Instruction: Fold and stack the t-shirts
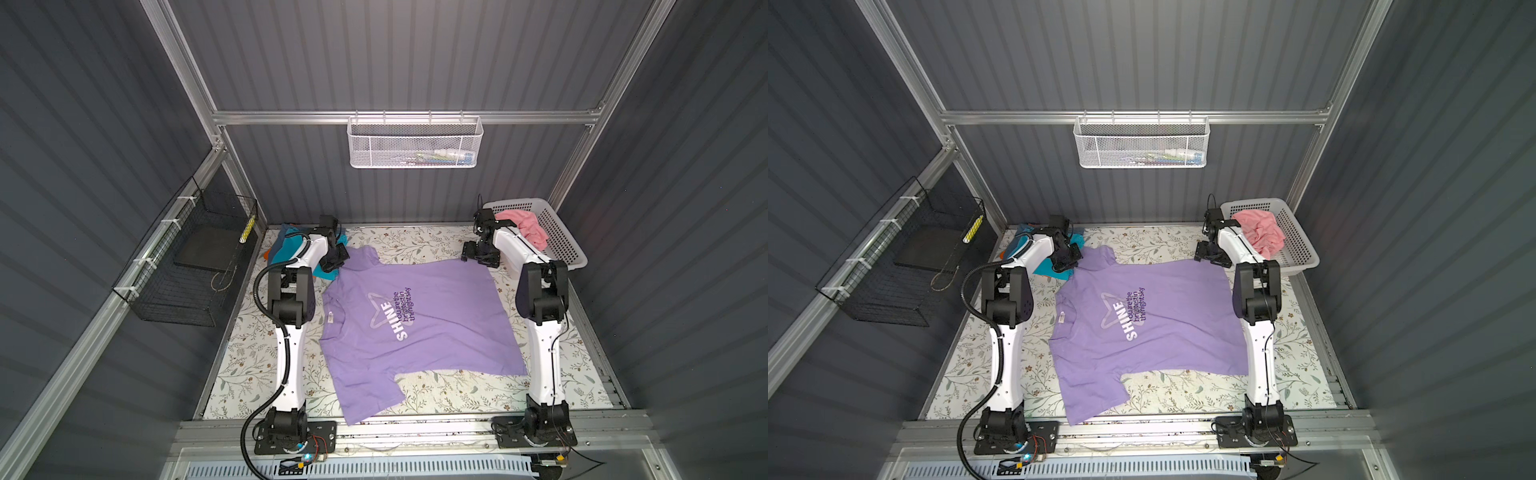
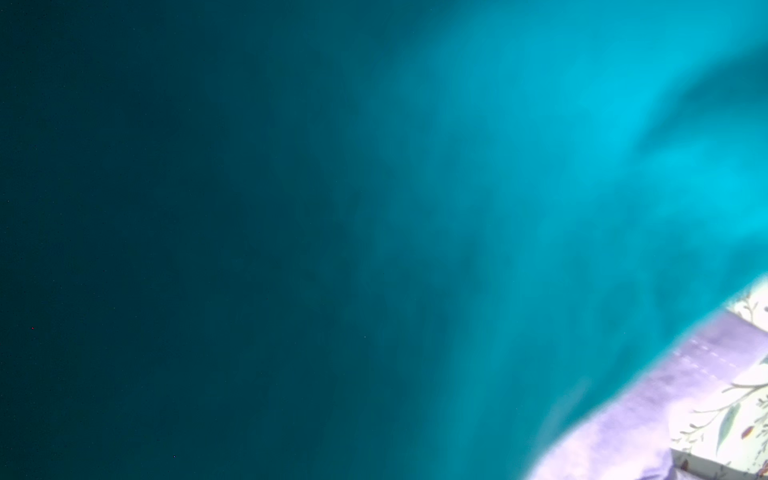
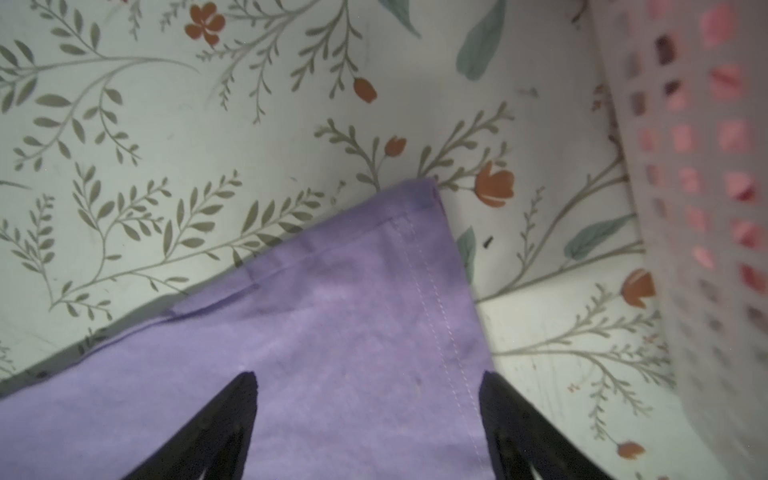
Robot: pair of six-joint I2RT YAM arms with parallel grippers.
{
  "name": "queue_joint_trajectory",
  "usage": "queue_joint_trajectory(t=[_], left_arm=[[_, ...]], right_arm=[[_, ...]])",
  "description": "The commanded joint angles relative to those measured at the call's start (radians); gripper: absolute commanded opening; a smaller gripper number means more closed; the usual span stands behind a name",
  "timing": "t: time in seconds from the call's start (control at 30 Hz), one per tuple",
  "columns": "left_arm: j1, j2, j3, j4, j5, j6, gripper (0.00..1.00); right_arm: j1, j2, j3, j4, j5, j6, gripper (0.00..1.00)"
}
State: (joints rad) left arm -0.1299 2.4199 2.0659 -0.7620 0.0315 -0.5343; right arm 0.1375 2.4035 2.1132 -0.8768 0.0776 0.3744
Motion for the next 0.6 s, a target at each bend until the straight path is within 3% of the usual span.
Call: queue_joint_trajectory(t=[0.0, 0.17, 0.3, 0.37, 0.43, 0.57], left_arm=[[0.004, -0.026, -0.026, -0.019, 0.021, -0.01, 0.0], [0.004, -0.027, -0.026, -0.016, 0.032, -0.012, 0.0], [0.004, -0.034, -0.03, -0.013, 0.039, -0.013, 0.0], [0.004, -0.039, -0.033, -0.013, 0.041, -0.016, 0.0], [0.004, -0.043, -0.038, -0.011, 0.044, -0.016, 0.0], [0.004, -0.041, -0.038, -0.016, 0.049, -0.015, 0.0]], right_arm=[[0.007, 0.065, 0.095, -0.074, 0.03, 0.012, 0.86], [0.008, 0.147, 0.203, -0.096, 0.031, 0.015, 0.91], [0.008, 0.187, 0.228, -0.088, 0.014, 0.017, 0.86], [0.008, 0.202, 0.228, -0.085, 0.002, 0.021, 0.74], [0.013, 0.203, 0.229, -0.084, 0.005, 0.016, 0.42], [0.011, 0.191, 0.22, -0.081, 0.014, 0.013, 0.09]])
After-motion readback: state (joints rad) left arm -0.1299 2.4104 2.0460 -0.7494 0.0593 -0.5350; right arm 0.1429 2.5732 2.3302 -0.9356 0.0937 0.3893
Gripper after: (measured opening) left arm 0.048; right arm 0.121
